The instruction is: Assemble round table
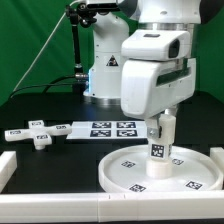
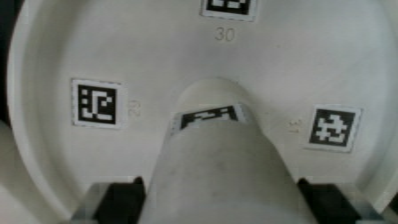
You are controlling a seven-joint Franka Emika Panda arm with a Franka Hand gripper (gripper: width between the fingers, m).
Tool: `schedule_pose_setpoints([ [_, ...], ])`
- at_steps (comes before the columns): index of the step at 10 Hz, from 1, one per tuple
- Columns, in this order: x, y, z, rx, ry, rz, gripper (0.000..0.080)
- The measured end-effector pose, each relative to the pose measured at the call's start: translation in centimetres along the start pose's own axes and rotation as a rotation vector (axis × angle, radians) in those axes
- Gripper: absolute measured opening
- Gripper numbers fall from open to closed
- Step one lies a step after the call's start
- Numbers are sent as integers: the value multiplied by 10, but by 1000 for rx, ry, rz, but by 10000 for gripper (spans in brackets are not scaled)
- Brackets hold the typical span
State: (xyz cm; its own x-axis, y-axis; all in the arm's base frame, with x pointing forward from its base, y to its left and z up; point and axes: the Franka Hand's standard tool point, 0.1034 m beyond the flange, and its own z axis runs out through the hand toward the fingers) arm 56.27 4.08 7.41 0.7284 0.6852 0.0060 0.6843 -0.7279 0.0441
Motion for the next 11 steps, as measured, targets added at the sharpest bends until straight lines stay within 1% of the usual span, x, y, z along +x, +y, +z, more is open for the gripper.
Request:
schedule_pose_setpoints([
  [1,1,-1,0,4,2,130,407],
  [2,0,-1,0,4,2,197,407],
  [3,0,-1,0,16,4,365,407],
  [4,0,-1,1,22,8,447,407],
  [5,1,1,1,17,22,514,407],
  [7,1,1,1,24,23,644,407],
  [10,0,3,1,43,25,860,407],
  [11,-1,4,1,61,26,985,407],
])
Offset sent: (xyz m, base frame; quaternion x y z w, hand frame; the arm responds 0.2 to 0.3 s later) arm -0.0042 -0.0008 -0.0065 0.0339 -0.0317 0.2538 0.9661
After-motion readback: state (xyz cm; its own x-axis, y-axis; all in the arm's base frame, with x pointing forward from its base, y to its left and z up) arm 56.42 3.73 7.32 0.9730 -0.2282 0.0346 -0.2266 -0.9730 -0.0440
